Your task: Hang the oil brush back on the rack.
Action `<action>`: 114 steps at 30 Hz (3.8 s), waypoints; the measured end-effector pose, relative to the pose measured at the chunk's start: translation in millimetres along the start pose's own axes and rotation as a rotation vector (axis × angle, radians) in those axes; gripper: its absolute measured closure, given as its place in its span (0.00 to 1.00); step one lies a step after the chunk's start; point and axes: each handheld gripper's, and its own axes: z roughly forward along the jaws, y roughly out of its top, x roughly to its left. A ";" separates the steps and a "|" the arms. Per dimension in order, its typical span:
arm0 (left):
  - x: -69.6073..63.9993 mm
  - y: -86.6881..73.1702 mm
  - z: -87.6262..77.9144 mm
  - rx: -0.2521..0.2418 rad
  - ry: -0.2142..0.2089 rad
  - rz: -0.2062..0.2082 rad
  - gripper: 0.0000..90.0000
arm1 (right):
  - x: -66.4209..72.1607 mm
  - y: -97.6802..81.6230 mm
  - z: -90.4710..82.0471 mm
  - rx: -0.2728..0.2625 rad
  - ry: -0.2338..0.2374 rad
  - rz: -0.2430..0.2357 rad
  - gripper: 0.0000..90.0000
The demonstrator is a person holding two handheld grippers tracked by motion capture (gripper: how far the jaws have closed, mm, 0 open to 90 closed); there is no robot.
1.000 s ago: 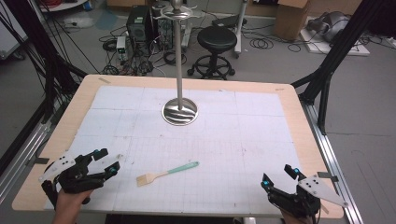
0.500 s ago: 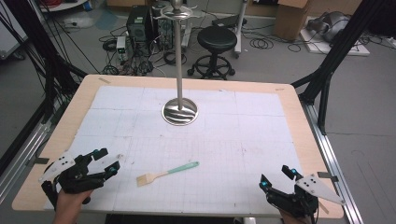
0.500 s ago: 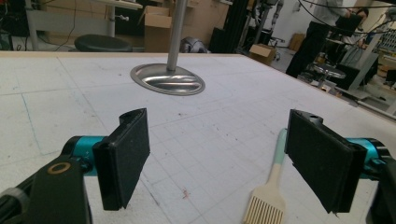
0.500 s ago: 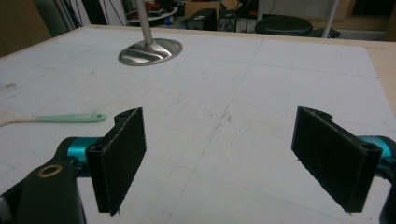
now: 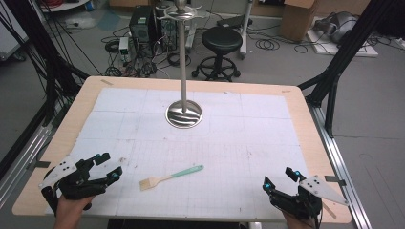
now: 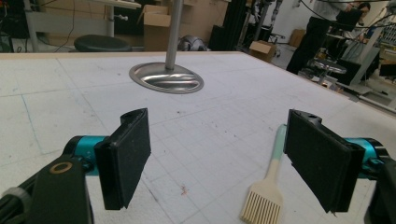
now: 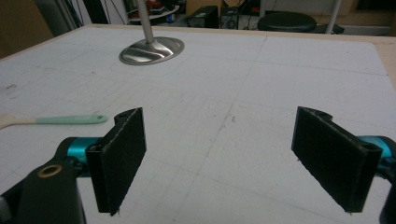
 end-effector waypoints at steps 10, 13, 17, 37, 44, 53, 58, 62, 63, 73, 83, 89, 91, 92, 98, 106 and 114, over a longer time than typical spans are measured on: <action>-19.2 1.1 26.3 0.098 -0.127 0.031 0.27 | -4.0 -3.9 -0.8 0.021 0.038 0.012 0.19; -23.8 5.5 35.1 0.115 -0.163 0.031 0.26 | -2.8 -3.1 -0.3 0.019 0.059 0.023 0.19; -28.1 8.2 47.8 0.155 -0.221 0.053 0.30 | -1.3 -2.9 -1.0 0.014 0.079 0.027 0.19; -53.2 -0.7 133.6 0.472 -0.311 0.181 0.50 | -2.6 -3.2 -2.2 0.021 0.090 0.026 0.20; -53.0 -7.3 143.5 0.549 -0.321 0.235 0.61 | -2.6 -3.0 -2.6 0.021 0.091 0.027 0.20; -54.1 -11.9 147.5 0.602 -0.315 0.291 0.73 | -2.9 -3.4 -2.3 0.023 0.088 0.031 0.20; -57.7 -10.4 149.3 0.621 -0.326 0.338 0.79 | -2.5 -3.4 -2.1 0.027 0.086 0.030 0.20; -58.3 -9.2 152.6 0.634 -0.333 0.337 0.84 | -2.2 -3.3 -2.4 0.027 0.087 0.037 0.20; -57.7 -8.9 152.8 0.639 -0.337 0.334 0.84 | -2.6 -3.3 -2.2 0.025 0.089 0.035 0.20; -55.0 -8.6 153.9 0.644 -0.328 0.295 0.90 | -2.9 -3.6 -1.5 0.028 0.089 0.030 0.20; -52.0 -6.1 151.9 0.629 -0.333 0.250 0.91 | -3.4 -5.1 0.6 0.038 0.093 0.032 0.21; -52.7 2.7 145.0 0.542 -0.334 0.211 0.91 | -3.8 -4.4 -1.0 0.027 0.087 0.051 0.21; -53.7 5.0 143.4 0.511 -0.330 0.200 0.91 | -3.8 -4.8 -1.5 0.028 0.085 0.056 0.21; -54.6 6.1 142.6 0.491 -0.329 0.191 0.91 | -3.6 -4.9 -1.2 0.027 0.084 0.058 0.21; -62.0 11.7 136.6 0.400 -0.347 0.149 0.91 | -0.6 -4.4 0.7 0.028 0.092 0.050 0.22; -72.0 19.9 124.3 0.303 -0.406 0.117 0.91 | 7.1 -0.9 2.8 0.024 0.120 0.062 0.21; -82.8 28.0 113.5 0.176 -0.405 0.098 0.91 | 24.5 6.7 7.8 0.031 0.171 0.041 0.25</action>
